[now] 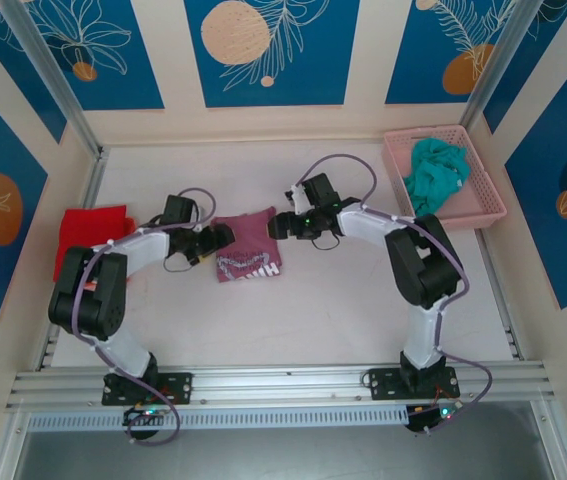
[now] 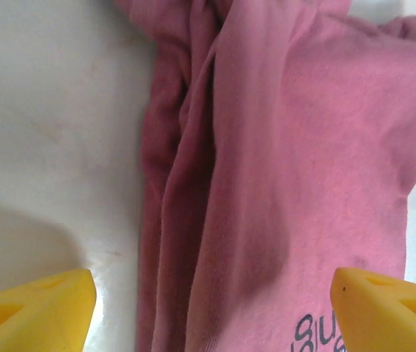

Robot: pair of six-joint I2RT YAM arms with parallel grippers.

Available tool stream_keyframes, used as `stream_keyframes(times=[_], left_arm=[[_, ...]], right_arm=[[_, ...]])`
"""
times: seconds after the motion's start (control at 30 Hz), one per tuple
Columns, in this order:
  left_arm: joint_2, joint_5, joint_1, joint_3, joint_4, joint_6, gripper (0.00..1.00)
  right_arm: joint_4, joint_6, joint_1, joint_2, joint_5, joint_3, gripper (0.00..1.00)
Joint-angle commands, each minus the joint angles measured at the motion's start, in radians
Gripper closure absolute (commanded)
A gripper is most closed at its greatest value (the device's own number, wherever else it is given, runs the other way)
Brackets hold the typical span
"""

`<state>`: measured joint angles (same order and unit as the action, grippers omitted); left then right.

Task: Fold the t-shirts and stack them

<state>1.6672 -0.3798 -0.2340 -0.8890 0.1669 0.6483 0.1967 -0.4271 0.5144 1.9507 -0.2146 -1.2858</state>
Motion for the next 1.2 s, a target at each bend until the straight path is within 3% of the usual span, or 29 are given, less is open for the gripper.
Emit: stream_keyframes(times=[0.0, 0.17, 0.3, 0.63, 0.9, 1.17], left_arm=[[0.036, -0.045, -0.025, 0.007, -0.114, 0.051, 0.22], [0.094, -0.069, -0.046, -0.008, -0.157, 0.073, 0.3], [0.121, -0.072, -0.055, -0.014, -0.173, 0.079, 0.3], [0.16, -0.11, -0.058, -0.004, -0.262, 0.116, 0.31], [0.168, -0.153, -0.058, -0.011, -0.328, 0.16, 0.47], [0.222, -0.201, -0.067, 0.002, -0.445, 0.23, 0.47]], right_arm=[[0.023, -0.068, 0.023, 0.055, -0.038, -0.067, 0.28], [0.015, -0.112, 0.045, 0.122, -0.067, -0.099, 0.31], [0.008, -0.133, 0.061, 0.155, -0.091, -0.108, 0.33], [-0.149, -0.242, 0.067, 0.192, -0.241, -0.071, 0.6], [-0.225, -0.292, 0.067, 0.213, -0.31, -0.058, 0.6], [-0.25, -0.311, 0.073, 0.248, -0.393, -0.088, 0.6]])
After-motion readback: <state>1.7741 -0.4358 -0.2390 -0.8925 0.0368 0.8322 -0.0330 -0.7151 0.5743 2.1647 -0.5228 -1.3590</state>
